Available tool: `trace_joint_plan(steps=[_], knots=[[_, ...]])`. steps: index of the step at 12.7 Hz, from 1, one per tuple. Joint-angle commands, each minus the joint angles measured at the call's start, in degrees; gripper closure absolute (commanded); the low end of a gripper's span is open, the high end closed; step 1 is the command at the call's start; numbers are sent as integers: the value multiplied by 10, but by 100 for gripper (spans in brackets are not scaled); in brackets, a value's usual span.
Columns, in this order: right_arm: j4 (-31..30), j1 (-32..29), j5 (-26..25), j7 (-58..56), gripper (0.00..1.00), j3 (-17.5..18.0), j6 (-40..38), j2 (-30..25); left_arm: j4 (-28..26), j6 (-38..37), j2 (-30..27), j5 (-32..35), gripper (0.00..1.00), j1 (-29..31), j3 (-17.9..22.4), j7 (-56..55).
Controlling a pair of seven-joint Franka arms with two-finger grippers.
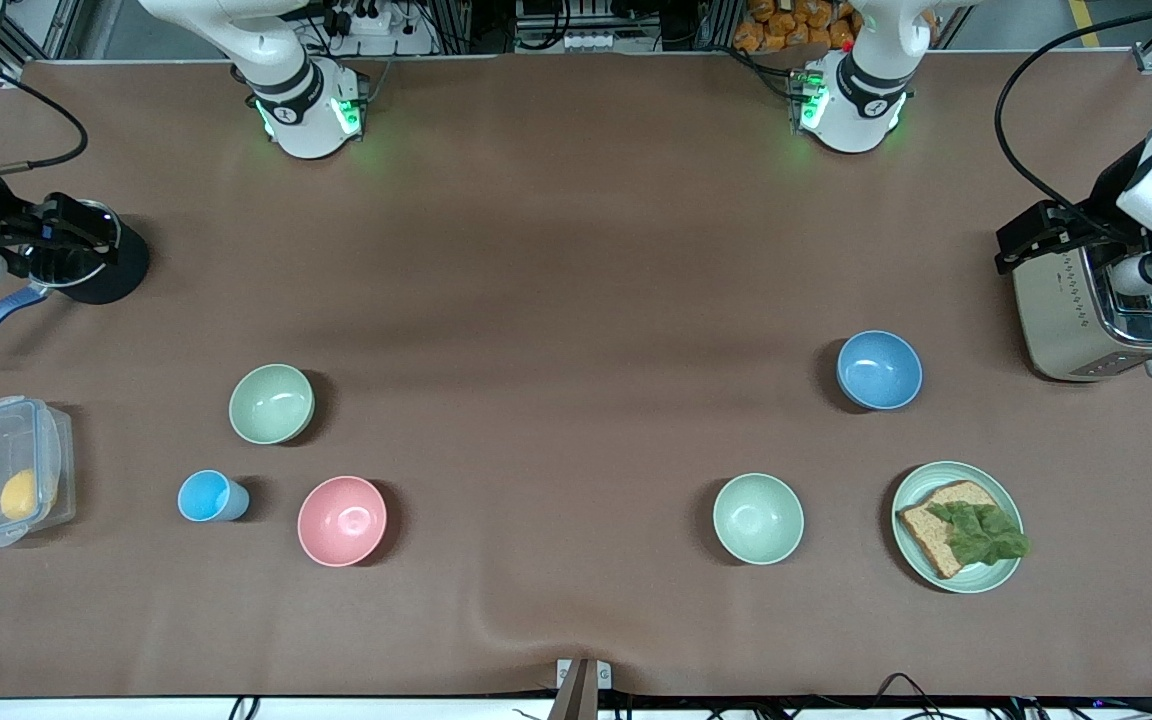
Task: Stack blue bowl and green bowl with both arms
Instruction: 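Reach the right gripper to the green while the left gripper reaches the blue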
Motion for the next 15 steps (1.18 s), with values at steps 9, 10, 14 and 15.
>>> trace_joint_plan(steps=[9,10,14,15], knots=[[0,-14,-5,-33,0,0,-62,57,-230,237,43,10,0,77,-2,15],[-4,-14,-2,-33,0,0,-67,86,-264,281,50,10,0,83,-2,6],[-3,-28,49,-36,0,0,-34,209,-361,446,116,10,0,106,-3,8],[-3,-29,54,-42,0,0,-15,241,-362,473,142,10,0,104,-3,8]])
